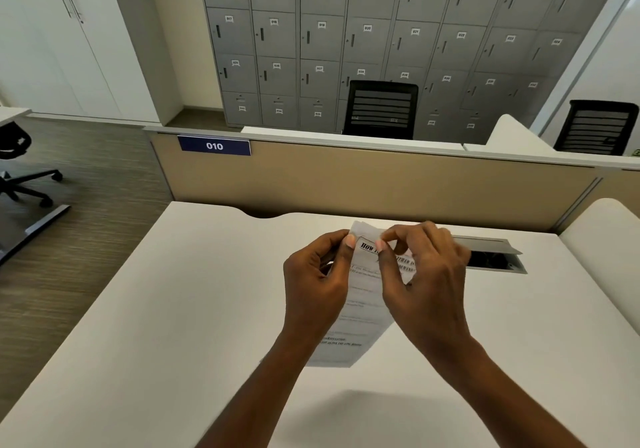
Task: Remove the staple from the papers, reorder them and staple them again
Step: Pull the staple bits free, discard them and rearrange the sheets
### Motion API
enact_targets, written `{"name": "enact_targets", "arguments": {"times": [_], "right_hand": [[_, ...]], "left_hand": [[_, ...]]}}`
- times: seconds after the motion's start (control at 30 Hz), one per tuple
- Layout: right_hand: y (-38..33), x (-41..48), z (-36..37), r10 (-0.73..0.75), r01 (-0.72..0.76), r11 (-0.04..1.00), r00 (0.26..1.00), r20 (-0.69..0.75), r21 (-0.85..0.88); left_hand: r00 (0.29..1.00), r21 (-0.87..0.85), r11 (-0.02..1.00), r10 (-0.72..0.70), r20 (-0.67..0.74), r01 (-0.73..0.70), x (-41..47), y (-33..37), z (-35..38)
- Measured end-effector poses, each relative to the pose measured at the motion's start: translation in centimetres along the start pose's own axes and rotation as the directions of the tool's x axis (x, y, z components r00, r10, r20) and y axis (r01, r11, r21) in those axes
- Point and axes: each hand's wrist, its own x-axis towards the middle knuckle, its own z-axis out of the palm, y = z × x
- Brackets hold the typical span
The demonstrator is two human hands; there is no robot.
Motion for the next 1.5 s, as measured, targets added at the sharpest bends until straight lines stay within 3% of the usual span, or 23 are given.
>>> {"name": "enact_targets", "arguments": {"times": [0.07, 0.13, 0.2, 0.3, 0.47, 0.8, 1.0, 1.2, 1.5], "right_hand": [[-1.1, 0.1, -0.1, 0.227, -0.244, 0.934, 0.969, 0.094, 0.260], [-1.8, 0.6, 0.0, 0.459, -0.540, 0.720, 0.842, 0.283, 0.437], [-1.9, 1.1, 0.1, 0.567, -0.717, 0.513, 0.696, 0.441, 0.472], [-1.8, 1.6, 0.0, 0.595, -0.822, 0.316, 0.561, 0.575, 0.474], [-1.7, 1.7, -0.3, 0.566, -0.861, 0.144, 0.476, 0.673, 0.487], [-1.9, 1.8, -0.1, 0.544, -0.847, 0.161, 0.504, 0.671, 0.506], [-1.8, 1.6, 0.0, 0.550, -0.865, 0.136, 0.471, 0.690, 0.483], [-2.2, 1.0, 0.7, 0.574, -0.872, 0.036, 0.418, 0.704, 0.488], [-3.1, 0.2, 1.6, 0.638, -0.836, 0.104, 0.471, 0.608, 0.539]], "left_hand": [[1.000, -0.017, 1.000, 0.012, -0.012, -0.012, -0.1, -0.3, 0.2], [0.998, -0.007, 0.999, 0.049, -0.028, -0.049, -0.3, -0.7, 0.6], [0.995, 0.021, 0.996, 0.091, -0.047, -0.091, -0.6, -1.0, 0.9], [0.989, 0.048, 0.990, 0.135, -0.067, -0.132, -1.0, -1.3, 1.2], [0.988, 0.033, 0.991, 0.135, -0.079, -0.133, -1.3, -1.7, 1.1], [0.998, -0.031, 0.998, 0.058, 0.037, -0.057, -0.7, -0.3, 0.2], [0.991, 0.021, 0.999, 0.037, 0.128, -0.040, 0.7, 0.2, -0.7], [0.996, 0.081, 0.995, 0.061, 0.062, -0.066, 0.5, 0.0, -0.7], [1.000, 0.040, 0.999, -0.017, -0.019, 0.018, -0.3, 0.4, -0.1]]}}
